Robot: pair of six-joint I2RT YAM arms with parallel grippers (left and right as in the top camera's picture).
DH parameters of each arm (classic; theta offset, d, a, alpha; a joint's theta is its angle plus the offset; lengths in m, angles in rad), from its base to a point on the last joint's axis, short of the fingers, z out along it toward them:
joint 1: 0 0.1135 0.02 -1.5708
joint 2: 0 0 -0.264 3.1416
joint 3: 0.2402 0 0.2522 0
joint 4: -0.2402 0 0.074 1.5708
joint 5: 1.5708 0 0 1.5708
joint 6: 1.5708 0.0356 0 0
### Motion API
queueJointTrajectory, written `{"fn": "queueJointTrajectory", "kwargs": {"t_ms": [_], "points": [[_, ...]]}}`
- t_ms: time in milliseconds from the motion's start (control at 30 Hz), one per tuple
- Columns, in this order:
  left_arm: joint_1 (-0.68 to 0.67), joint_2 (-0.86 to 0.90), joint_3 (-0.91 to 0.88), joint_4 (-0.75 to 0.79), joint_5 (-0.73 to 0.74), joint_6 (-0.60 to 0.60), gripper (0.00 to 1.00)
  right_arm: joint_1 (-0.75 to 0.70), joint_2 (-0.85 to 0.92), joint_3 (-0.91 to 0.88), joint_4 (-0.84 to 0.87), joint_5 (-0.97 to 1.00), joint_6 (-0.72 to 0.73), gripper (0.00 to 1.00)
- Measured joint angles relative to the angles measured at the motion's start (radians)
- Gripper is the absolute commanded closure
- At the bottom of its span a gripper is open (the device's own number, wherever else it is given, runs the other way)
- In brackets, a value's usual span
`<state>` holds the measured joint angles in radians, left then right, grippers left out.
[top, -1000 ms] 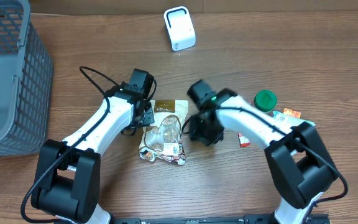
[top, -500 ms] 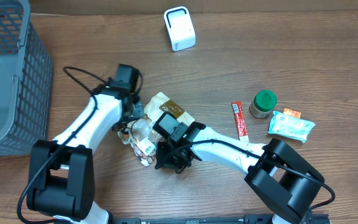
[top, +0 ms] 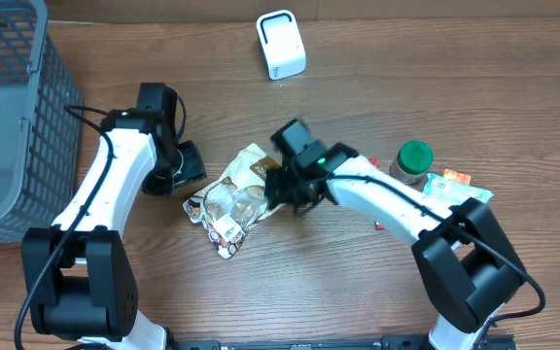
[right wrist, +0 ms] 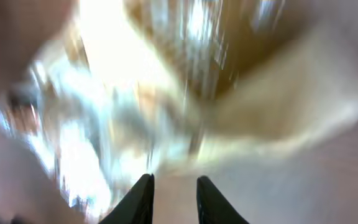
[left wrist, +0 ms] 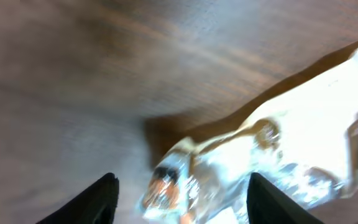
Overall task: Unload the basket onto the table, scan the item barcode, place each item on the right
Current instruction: 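Grasp the snack bag with both grippers from either side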
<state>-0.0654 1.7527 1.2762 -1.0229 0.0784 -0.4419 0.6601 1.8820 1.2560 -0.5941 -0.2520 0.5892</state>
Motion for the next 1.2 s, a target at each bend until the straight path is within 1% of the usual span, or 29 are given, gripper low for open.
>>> {"fn": "queueJointTrajectory", "kwargs": {"t_ms": [67, 133, 200, 367, 433, 533, 600, 767, 933, 1000, 1100, 1200], "points": [[0.0, 0.0, 0.0, -0.038, -0.025, -0.002, 0.43, -0.016, 0.0, 0.0, 0.068, 0.043, -0.02, 0.68], [0.0, 0.0, -0.001, -0.062, -0.053, -0.004, 0.42, -0.021, 0.0, 0.0, 0.135, 0.073, -0.032, 0.57], [0.0, 0.0, -0.004, -0.076, -0.076, -0.004, 0.41, -0.017, 0.0, 0.0, 0.197, 0.091, -0.043, 0.51], [0.0, 0.0, -0.027, -0.088, -0.098, -0.005, 0.37, 0.004, 0.01, 0.001, 0.266, 0.11, -0.063, 0.43], [0.0, 0.0, -0.03, -0.088, -0.098, -0.004, 0.36, 0.01, 0.026, 0.001, 0.261, 0.111, -0.066, 0.43], [0.0, 0.0, -0.031, -0.087, -0.098, -0.004, 0.34, 0.016, 0.071, 0.001, 0.235, 0.119, -0.068, 0.46], [0.0, 0.0, -0.032, -0.088, -0.098, -0.004, 0.34, 0.016, 0.097, 0.0, 0.2, 0.128, -0.07, 0.51], [0.0, 0.0, -0.034, -0.081, -0.096, -0.004, 0.32, 0.016, 0.108, 0.012, 0.083, 0.167, -0.06, 0.51], [0.0, 0.0, -0.034, -0.07, -0.089, -0.004, 0.31, 0.016, 0.082, 0.021, -0.056, 0.237, 0.006, 0.51], [0.0, 0.0, -0.034, -0.058, -0.076, -0.003, 0.31, 0.016, 0.068, 0.021, -0.097, 0.257, 0.028, 0.48], [0.0, 0.0, -0.034, -0.034, -0.042, 0.005, 0.3, 0.016, 0.059, 0.021, -0.113, 0.272, 0.042, 0.43], [0.0, 0.0, -0.03, -0.039, -0.001, 0.025, 0.3, 0.014, 0.051, 0.021, -0.118, 0.275, 0.048, 0.42]]}}
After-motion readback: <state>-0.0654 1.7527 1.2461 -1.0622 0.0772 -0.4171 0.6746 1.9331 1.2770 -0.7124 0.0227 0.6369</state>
